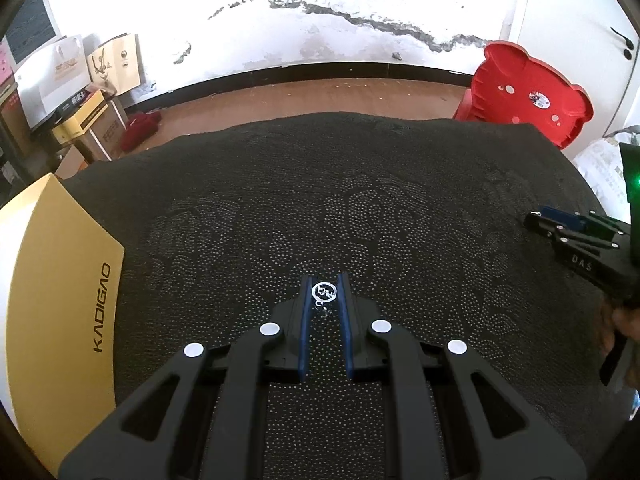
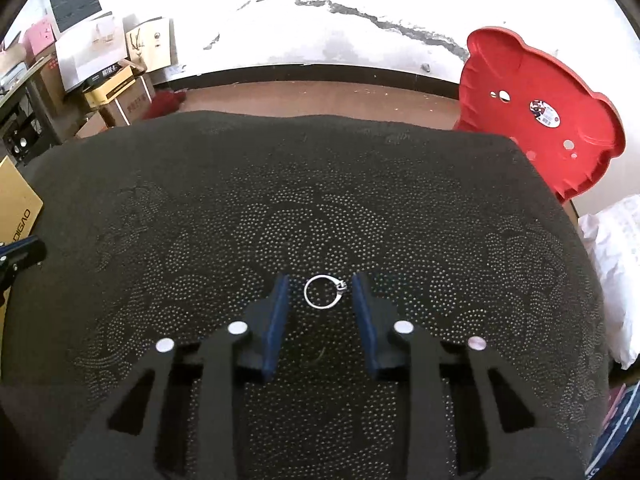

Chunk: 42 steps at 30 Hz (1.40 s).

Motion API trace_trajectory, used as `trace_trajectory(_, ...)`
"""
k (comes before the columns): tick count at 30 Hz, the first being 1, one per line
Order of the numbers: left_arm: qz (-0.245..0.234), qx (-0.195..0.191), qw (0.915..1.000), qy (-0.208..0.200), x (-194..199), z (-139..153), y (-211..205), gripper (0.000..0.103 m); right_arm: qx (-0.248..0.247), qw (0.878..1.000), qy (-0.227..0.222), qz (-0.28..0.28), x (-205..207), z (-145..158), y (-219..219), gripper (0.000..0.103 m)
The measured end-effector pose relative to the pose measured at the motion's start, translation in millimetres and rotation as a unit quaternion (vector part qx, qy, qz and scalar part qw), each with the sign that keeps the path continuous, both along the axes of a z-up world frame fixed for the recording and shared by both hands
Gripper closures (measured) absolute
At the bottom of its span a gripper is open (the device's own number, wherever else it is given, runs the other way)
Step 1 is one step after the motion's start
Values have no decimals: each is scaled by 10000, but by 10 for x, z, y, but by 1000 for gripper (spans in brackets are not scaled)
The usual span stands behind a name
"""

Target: Organize jewelry

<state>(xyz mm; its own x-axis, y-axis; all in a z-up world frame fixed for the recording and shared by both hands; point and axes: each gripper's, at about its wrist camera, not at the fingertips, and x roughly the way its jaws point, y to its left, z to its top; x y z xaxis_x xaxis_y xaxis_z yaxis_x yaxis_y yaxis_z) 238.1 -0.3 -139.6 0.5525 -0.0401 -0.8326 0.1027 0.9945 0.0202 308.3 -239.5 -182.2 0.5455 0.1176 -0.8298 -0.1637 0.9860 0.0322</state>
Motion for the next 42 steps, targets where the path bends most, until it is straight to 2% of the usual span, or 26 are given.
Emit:
trace_trajectory(11,-36,78,9999,-58,-36,45,-28,90,-49,9999,-100,126,-120,156,157,81)
trace_trajectory(18,-151,85,9997,-154,-141,250,-54,90,-124,9994,-243,223,-383,535,361,81)
trace_trajectory(22,6,81,9998,-169,-249,399,-2,90,-231,9992,-235,209,-675,835,462,81)
trace_trajectory(28,157,2,9999,-59,-668,719,107,90,-209,9990,-272,277,-1248,1316,697,81)
trace_trajectory(35,271,62,9994,-196,-1218,1220,330,90,-125,9978,-416,507,-1898,1887,1168,81)
trace_trajectory(42,541,156,9981,-258,-1770,1647,824,90,-84,9951,-540,821,-2352,2371,1749,81)
